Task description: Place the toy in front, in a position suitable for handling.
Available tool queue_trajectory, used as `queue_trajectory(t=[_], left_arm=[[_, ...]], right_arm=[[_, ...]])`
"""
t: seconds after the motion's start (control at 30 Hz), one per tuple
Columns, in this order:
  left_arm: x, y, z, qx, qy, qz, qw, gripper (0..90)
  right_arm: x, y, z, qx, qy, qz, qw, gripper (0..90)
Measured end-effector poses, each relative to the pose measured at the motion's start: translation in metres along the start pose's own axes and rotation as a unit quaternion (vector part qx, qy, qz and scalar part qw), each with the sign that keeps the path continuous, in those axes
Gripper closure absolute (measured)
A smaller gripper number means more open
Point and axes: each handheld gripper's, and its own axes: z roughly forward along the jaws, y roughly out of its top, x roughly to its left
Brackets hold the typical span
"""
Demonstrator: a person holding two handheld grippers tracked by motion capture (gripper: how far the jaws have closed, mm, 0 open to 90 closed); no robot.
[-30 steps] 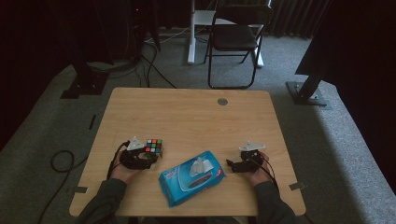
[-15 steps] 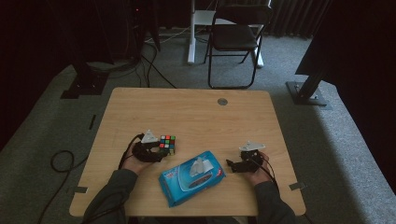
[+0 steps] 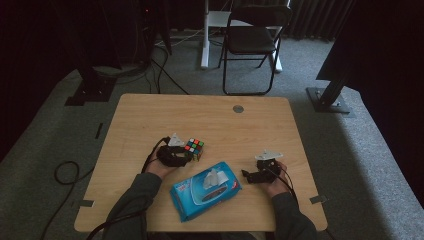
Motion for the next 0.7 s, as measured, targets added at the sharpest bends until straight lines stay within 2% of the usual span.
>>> queue_trajectory(t=[0.2, 0.27, 0.37, 0.43, 0.57, 0.7], left_arm=[[-0.004, 0.014, 0.010, 0.004, -0.002, 0.010, 0.9999, 51.6], [-0.008, 0.023, 0.018, 0.003, -0.007, 0.010, 0.9999, 51.6], [-0.011, 0.029, 0.023, -0.001, -0.015, 0.007, 0.9999, 51.7], [-0.014, 0.031, 0.025, 0.001, -0.016, 0.012, 0.9998, 51.6], [-0.016, 0.030, 0.024, -0.001, -0.014, 0.012, 0.9998, 47.6], [-0.012, 0.026, 0.012, -0.001, -0.014, 0.011, 0.9998, 43.4]], right_arm=[[-0.001, 0.006, 0.006, -0.001, 0.000, 0.000, 1.0000, 11.9], [-0.001, 0.010, 0.010, 0.000, -0.001, 0.001, 1.0000, 11.9], [0.000, 0.013, 0.014, 0.000, 0.000, -0.001, 1.0000, 12.9], [0.000, 0.015, 0.015, -0.002, 0.003, -0.004, 1.0000, 14.0], [-0.001, 0.021, 0.021, -0.002, 0.008, -0.009, 0.9999, 14.3], [0.000, 0.029, 0.029, -0.004, 0.012, -0.011, 0.9999, 17.0]])
